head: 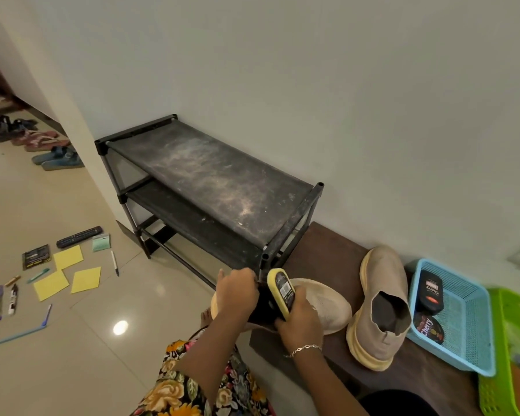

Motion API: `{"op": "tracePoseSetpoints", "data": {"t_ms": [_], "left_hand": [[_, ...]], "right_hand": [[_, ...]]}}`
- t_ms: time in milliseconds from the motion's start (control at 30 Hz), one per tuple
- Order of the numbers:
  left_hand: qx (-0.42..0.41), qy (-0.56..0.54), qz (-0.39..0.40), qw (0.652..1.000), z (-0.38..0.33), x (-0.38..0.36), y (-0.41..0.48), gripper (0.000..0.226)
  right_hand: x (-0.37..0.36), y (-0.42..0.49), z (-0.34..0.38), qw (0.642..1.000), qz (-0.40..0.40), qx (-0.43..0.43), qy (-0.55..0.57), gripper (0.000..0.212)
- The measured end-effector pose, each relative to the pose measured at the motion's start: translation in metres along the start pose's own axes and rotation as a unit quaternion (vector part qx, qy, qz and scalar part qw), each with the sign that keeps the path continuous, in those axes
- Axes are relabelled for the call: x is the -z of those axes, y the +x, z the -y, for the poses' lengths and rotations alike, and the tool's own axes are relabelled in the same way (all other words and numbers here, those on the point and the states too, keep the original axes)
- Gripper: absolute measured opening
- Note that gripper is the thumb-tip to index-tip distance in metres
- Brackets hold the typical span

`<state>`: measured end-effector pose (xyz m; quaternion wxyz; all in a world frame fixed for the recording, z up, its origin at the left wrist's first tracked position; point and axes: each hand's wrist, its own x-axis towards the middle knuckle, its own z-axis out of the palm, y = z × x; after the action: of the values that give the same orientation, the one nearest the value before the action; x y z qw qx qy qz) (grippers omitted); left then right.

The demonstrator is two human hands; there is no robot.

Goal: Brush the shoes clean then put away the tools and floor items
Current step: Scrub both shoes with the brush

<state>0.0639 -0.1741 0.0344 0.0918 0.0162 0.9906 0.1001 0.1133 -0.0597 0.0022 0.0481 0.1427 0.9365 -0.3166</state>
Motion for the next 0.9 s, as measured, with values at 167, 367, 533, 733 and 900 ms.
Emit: {"op": "tracePoseSetpoints", "data": {"t_ms": [167,367,533,733,900], "left_hand": [[-0.003,-0.108,-0.206,0.973,0.004,-0.023,-0.027,0.02],[0.038,-0.121,-0.222,0.967,-0.024,-0.059,-0.059,0.046],[0.123,-0.137,-0.149,0.972,-0.044,-0.069,-0.051,0.03],[0.257,-0.24,-0.061,0.934,-0.055,-0.061,-0.041,0.01],[0.251,-0.323,-0.074,0.91,-0.036,-0.069,-0.04,0.01]], "right_hand": [[-0.002,-0.011,-0.013,0.966,-0.088,-0.13,0.206,0.052],[-0.006,-0.029,-0.022,0.912,-0.107,-0.176,0.355,0.056],[-0.002,-0.035,-0.024,0.894,-0.105,-0.154,0.407,0.062],[-0.018,-0.036,-0.034,0.886,-0.059,-0.168,0.428,0.046],[0.002,-0.029,-0.048,0.905,-0.03,-0.132,0.404,0.051]]}}
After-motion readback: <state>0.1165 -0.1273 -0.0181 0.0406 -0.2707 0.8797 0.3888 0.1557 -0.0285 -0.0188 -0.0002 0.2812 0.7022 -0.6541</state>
